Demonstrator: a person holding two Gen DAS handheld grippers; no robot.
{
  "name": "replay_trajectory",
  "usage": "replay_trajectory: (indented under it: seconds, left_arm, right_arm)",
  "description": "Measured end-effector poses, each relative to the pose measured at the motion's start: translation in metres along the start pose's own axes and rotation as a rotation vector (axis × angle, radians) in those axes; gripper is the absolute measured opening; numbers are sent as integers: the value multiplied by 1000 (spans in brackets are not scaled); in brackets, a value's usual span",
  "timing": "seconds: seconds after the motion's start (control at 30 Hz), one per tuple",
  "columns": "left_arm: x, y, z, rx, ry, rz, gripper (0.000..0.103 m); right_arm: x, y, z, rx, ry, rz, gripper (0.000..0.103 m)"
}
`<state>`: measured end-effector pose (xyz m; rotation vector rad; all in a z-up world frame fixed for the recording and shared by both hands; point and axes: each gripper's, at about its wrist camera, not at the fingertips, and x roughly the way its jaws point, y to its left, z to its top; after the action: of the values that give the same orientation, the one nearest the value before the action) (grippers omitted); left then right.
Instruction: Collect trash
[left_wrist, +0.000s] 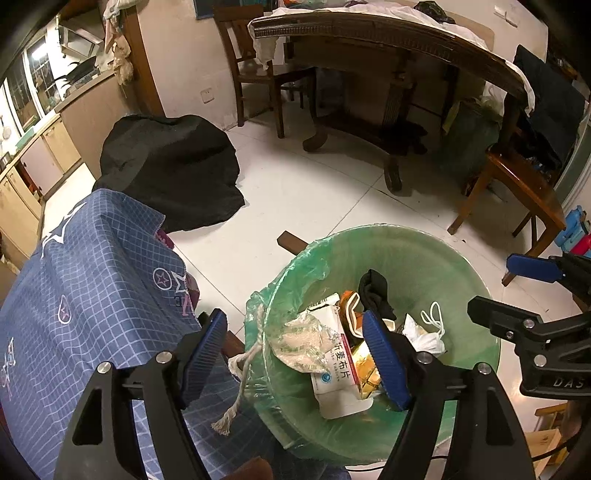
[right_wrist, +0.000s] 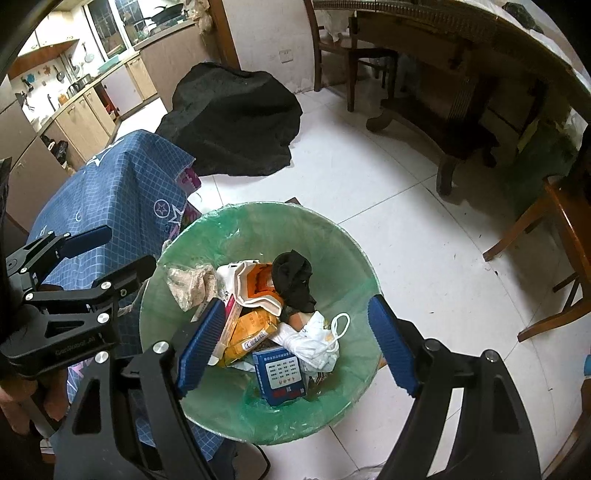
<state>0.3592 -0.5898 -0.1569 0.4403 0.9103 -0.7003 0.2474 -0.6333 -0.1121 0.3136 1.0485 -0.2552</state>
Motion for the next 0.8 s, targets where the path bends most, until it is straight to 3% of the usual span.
replay_trajectory:
  seconds: [0.13,0.27,0.5,0.63,0.8]
  left_arm:
    - [-17,4,-11,-10,-33,-1,85]
    - [-52,15,-35,-42,-130,3,94]
    - [-138,51,-104,-135,-368,18,98]
    - [-179,57,-141,-145,-445,53,98]
    - [-227,57,-190,-128,-491,41,98]
  right_arm:
    - [-24,6,-11,-7,-86,-27,87]
    - [-64,21,-40,-9,-238,-51,97]
    - [-132,61,-105,-6,-476,-68,97]
    - [-160,78,-138,25,-547,-62,97]
    - [-183,95,-181,52,-603,-79,97]
